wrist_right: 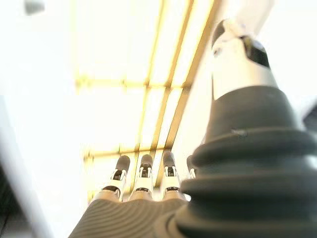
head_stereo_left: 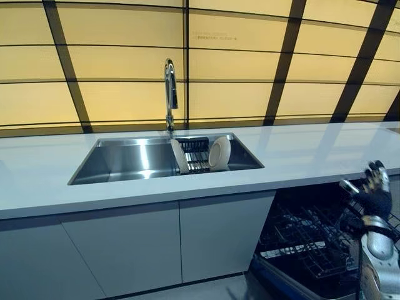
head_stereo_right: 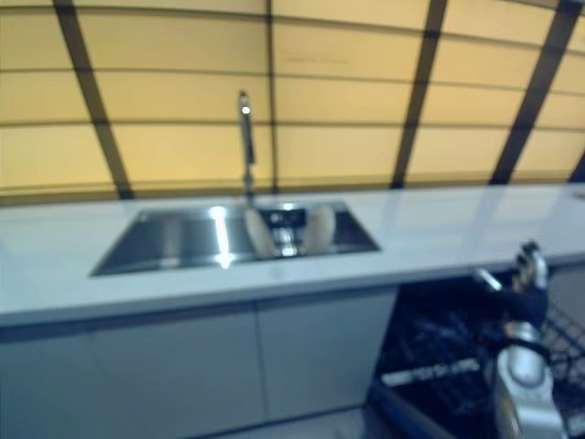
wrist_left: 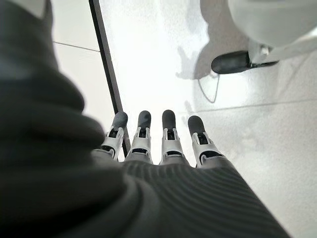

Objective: Take plates into dishwasher

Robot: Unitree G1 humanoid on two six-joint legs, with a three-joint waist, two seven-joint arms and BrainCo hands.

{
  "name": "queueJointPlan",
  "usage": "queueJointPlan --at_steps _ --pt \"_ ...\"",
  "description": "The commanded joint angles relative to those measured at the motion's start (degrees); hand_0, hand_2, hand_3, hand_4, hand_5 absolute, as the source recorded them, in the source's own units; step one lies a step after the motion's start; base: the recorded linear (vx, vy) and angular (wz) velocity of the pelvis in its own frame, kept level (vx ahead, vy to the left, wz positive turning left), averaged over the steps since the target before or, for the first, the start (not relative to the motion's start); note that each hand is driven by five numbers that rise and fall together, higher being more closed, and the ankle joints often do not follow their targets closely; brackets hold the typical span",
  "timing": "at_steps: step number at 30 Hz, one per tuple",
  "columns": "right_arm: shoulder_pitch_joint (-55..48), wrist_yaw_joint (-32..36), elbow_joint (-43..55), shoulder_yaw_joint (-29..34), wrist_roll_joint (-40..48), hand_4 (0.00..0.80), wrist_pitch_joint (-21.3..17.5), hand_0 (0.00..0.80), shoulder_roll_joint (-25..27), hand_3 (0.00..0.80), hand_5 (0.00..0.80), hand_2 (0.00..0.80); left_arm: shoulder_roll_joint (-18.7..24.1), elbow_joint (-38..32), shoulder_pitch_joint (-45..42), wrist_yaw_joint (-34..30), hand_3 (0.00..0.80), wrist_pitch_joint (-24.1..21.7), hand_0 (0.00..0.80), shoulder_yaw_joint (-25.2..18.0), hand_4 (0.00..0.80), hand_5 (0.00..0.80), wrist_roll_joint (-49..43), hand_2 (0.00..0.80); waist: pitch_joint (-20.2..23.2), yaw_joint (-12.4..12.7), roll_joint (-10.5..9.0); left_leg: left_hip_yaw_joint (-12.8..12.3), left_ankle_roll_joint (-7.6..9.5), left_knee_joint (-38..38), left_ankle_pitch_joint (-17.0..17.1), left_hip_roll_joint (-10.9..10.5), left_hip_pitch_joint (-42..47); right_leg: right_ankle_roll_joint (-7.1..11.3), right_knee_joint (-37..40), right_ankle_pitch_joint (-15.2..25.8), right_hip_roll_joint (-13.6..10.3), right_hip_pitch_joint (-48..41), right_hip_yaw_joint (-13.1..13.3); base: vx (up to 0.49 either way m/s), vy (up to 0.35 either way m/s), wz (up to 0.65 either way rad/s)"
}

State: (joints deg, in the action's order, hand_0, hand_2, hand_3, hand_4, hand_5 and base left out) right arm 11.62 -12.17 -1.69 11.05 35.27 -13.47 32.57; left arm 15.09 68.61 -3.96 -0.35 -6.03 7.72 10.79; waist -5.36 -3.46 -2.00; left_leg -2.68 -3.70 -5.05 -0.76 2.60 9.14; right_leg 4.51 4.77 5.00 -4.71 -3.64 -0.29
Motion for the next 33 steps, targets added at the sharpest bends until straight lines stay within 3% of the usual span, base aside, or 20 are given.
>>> queueJointPlan --at_steps 1,8,15,19,23,27,29,31,33 --pt "7.86 6.98 5.16 -0.27 7.1 0.0 -5.24 0.0 0.4 0.0 0.0 0.0 1.98 1.56 3.27 0.89 0.0 -0.65 0.0 1.3 0.0 0.0 -0.44 0.0 0.49 1.7 -1.24 -0.85 7.44 1.97 -1.21 -6.5 -4.07 0.76 -7.84 -1.77 0.52 4.18 -1.42 0.013 0.05 0.06" --pt "14.87 3.94 5.32 -3.37 4.44 0.0 -5.35 0.0 -0.63 0.0 0.0 0.0 1.9 2.94 3.81 0.65 0.0 -1.44 0.0 3.16 0.0 0.0 -0.89 0.0 1.41 3.73 -1.28 1.65 8.12 2.67 -1.2 -7.34 -4.81 0.85 -11.35 -2.08 -1.02 4.24 -2.37 0.001 0.057 0.13" --pt "19.29 2.8 3.03 -6.17 2.45 0.0 -2.9 0.0 0.81 0.0 0.0 0.0 3.82 4.55 5.11 -0.28 0.0 0.77 0.0 4.54 0.0 0.0 -3.63 0.0 -0.89 5.38 -0.27 4.77 8.92 6.44 -1.78 -7.33 -6.11 1.02 -31.93 6.5 -4.29 13.46 -3.08 -0.006 0.051 0.1" --pt "22.04 3.04 0.03 -6.81 4.31 0.0 0.46 0.0 3.53 0.0 0.0 0.0 4.55 4.79 5.09 -0.9 0.0 1.43 0.0 4.69 0.0 0.0 -3.93 0.0 -1.12 5.37 -0.85 5.86 8.51 6.6 -2.57 -7.85 -4.8 1.31 -27.17 7.24 -4.53 14.8 -3.8 0.133 -0.031 0.16" --pt "23.49 4.52 -4.29 -6.72 4.93 0.0 2.32 0.0 6.24 0.0 0.0 0.0 4.11 5.75 5.09 -0.61 0.0 0.88 0.0 5.15 0.0 0.0 -5.13 0.0 -1.38 4.18 -2.58 8.99 7.94 7.08 -4.71 -9.69 -2.42 1.59 -12.87 7.04 -2.54 15.12 -3.35 0.314 -0.133 0.16" --pt "25.85 4.18 -5.96 -6.9 5.06 0.0 5.38 0.0 8.72 0.0 0.0 0.0 3.53 7.25 5.25 -0.48 0.0 1.23 0.0 6.57 0.0 0.0 -7.02 0.0 -2.28 2.82 -2.28 12.25 7.73 7.3 -5.89 -10.26 0.95 2.76 -0.1 9.58 -0.96 18.37 -4.69 0.485 -0.19 0.56" --pt "26.57 3.35 -5.95 -7.49 4.56 0.0 5.86 0.0 8.4 0.0 0.0 0.0 3.76 7.32 5.04 -0.64 0.0 1.4 0.0 6.83 0.0 0.0 -6.79 0.0 -3.12 2.87 -2.22 12.46 8.04 8.68 -7.25 -10.26 1.78 2.92 -0.1 10.9 -1.7 20.19 -6.02 0.512 -0.236 0.06" --pt "26.86 2.46 -5.19 -8.14 4.06 0.0 6.42 0.0 7.71 0.0 0.0 0.0 4.23 7.38 4.72 -1.28 0.0 1.26 0.0 6.48 0.0 0.0 -7.55 0.0 -3.92 2.55 -2.73 12.88 8.76 11.45 -10.36 -10.43 2.74 2.94 -1.23 13.08 -2.6 19.93 -5.27 0.527 -0.258 -0.28" --pt "27.77 2.31 -5.16 -8.84 4.04 0.0 7.38 0.0 7.0 0.0 0.0 0.0 4.32 8.11 4.24 -1.14 0.0 0.79 0.0 6.08 0.0 0.0 -7.97 0.0 -3.14 2.76 -3.66 12.98 8.61 14.46 -13.71 -10.35 3.41 2.92 -4.28 12.31 -3.84 18.28 -5.09 0.621 -0.329 0.1"
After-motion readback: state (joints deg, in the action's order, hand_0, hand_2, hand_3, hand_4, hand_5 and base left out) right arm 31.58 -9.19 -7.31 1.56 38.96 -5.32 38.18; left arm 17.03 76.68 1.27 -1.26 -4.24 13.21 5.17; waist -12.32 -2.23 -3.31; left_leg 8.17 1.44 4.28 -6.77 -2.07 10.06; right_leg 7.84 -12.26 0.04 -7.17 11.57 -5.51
